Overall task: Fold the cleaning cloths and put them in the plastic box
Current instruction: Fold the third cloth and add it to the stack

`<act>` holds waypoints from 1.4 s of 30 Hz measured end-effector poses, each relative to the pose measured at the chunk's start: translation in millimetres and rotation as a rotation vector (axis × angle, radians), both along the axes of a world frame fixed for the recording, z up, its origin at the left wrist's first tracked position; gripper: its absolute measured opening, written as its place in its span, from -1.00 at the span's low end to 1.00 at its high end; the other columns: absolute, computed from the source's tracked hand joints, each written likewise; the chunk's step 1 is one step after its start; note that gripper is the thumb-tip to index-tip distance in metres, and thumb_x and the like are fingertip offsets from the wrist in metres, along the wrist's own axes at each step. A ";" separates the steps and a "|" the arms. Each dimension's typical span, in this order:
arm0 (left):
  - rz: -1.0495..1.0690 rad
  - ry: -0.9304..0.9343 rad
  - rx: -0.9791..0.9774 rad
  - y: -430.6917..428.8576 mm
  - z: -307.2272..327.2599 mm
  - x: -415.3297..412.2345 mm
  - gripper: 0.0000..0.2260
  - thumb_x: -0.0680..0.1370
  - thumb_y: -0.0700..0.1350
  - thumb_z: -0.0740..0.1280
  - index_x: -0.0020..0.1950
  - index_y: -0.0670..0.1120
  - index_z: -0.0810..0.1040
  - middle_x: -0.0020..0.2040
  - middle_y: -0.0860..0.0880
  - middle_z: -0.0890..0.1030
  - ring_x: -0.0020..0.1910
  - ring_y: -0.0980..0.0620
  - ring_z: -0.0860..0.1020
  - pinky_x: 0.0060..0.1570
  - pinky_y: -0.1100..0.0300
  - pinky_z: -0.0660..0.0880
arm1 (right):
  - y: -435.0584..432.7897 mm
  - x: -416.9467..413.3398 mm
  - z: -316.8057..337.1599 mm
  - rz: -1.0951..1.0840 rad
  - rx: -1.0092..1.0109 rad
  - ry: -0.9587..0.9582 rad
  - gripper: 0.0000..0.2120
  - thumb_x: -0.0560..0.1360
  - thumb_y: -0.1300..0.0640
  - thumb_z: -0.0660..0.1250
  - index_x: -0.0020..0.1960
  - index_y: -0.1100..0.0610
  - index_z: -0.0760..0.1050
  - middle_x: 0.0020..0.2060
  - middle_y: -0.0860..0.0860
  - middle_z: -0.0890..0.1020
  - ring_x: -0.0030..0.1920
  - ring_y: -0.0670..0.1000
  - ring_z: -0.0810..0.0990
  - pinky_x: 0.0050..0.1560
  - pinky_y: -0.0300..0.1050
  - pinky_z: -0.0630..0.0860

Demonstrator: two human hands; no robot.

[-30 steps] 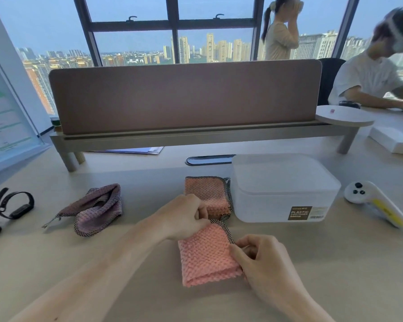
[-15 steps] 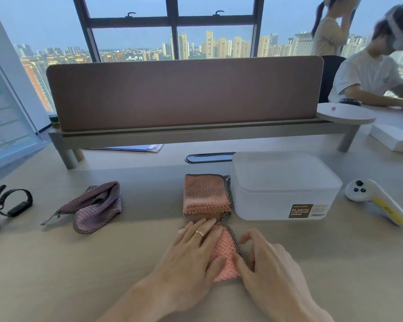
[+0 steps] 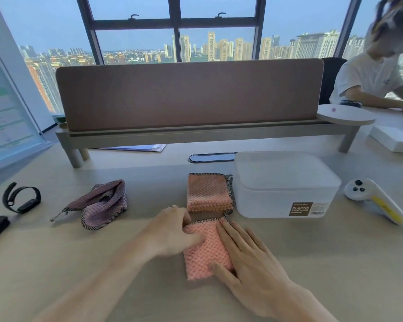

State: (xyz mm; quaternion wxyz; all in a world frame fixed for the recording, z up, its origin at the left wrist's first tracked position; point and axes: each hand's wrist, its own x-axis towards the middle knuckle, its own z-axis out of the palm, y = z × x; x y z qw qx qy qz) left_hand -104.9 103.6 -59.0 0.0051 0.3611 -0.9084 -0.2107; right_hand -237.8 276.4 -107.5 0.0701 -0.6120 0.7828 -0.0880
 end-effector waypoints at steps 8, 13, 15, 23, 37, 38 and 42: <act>0.031 0.237 0.531 15.9 13.6 -14.2 -0.87 0.56 -0.15 0.44 0.07 -0.17 0.61 0.06 -0.11 0.69 0.07 -0.05 0.66 0.17 -0.02 0.60 | 4.9 1.0 -1.0 -0.005 -0.078 -0.037 -0.26 0.57 -0.41 -0.27 0.65 -0.10 -0.23 0.60 -0.27 -0.20 0.60 -0.22 -0.25 0.56 -0.15 -0.25; 0.107 0.478 0.832 34.3 17.5 3.7 -0.81 0.65 -0.19 0.33 0.24 -0.06 0.63 0.14 -0.03 0.74 0.14 0.00 0.70 0.25 -0.08 0.58 | 6.1 0.1 12.0 -0.212 -0.522 -0.770 -0.43 0.53 -0.36 0.15 0.50 -0.23 0.26 0.49 -0.24 0.38 0.41 -0.30 0.40 0.46 -0.13 0.36; 0.128 0.606 1.014 34.5 27.5 11.0 -0.79 0.64 -0.27 0.29 0.21 -0.12 0.64 0.11 -0.09 0.74 0.05 -0.03 0.72 0.13 -0.01 0.63 | -0.4 5.0 21.8 -0.365 -0.568 -1.173 -0.31 0.38 -0.41 0.39 0.41 -0.14 0.41 0.31 -0.11 0.61 0.24 -0.16 0.62 0.33 -0.02 0.52; 0.352 0.858 0.820 20.7 16.7 12.2 -0.49 0.60 -0.20 0.40 0.46 0.20 0.41 0.11 -0.20 0.72 0.08 -0.16 0.72 0.13 -0.15 0.64 | -29.7 13.4 41.8 -0.447 -0.530 -1.615 -0.78 0.51 0.19 0.46 0.13 0.25 0.66 -0.02 0.13 0.77 -0.01 0.13 0.76 0.09 0.05 0.66; 0.094 0.749 0.613 -59.4 24.0 -83.2 -0.69 0.52 -0.27 0.44 0.19 0.04 0.73 0.10 -0.15 0.75 0.12 -0.23 0.70 0.20 -0.15 0.62 | -72.3 -1.5 61.7 -0.410 -0.838 -1.390 -0.57 0.60 0.30 0.33 0.26 -0.19 0.43 0.01 -0.12 0.71 -0.06 -0.06 0.75 0.02 -0.10 0.67; 0.118 0.724 0.614 -58.9 16.2 -86.5 -0.69 0.53 -0.29 0.44 0.21 0.01 0.72 0.06 -0.14 0.76 0.05 -0.16 0.73 0.10 -0.05 0.67 | -64.3 4.0 55.3 -0.394 -0.843 -1.306 -0.50 0.59 0.30 0.34 0.29 -0.25 0.37 0.01 -0.20 0.70 -0.09 -0.08 0.75 0.02 -0.09 0.67; 0.202 0.689 0.573 -63.1 -4.1 -89.1 -0.65 0.51 -0.34 0.45 0.15 0.05 0.74 0.05 -0.09 0.76 0.03 -0.09 0.73 0.05 0.06 0.68 | -38.5 21.0 30.7 -0.339 -0.750 -0.991 -0.42 0.53 0.20 0.44 0.36 -0.34 0.38 0.02 -0.40 0.65 -0.18 0.00 0.71 -0.12 0.02 0.68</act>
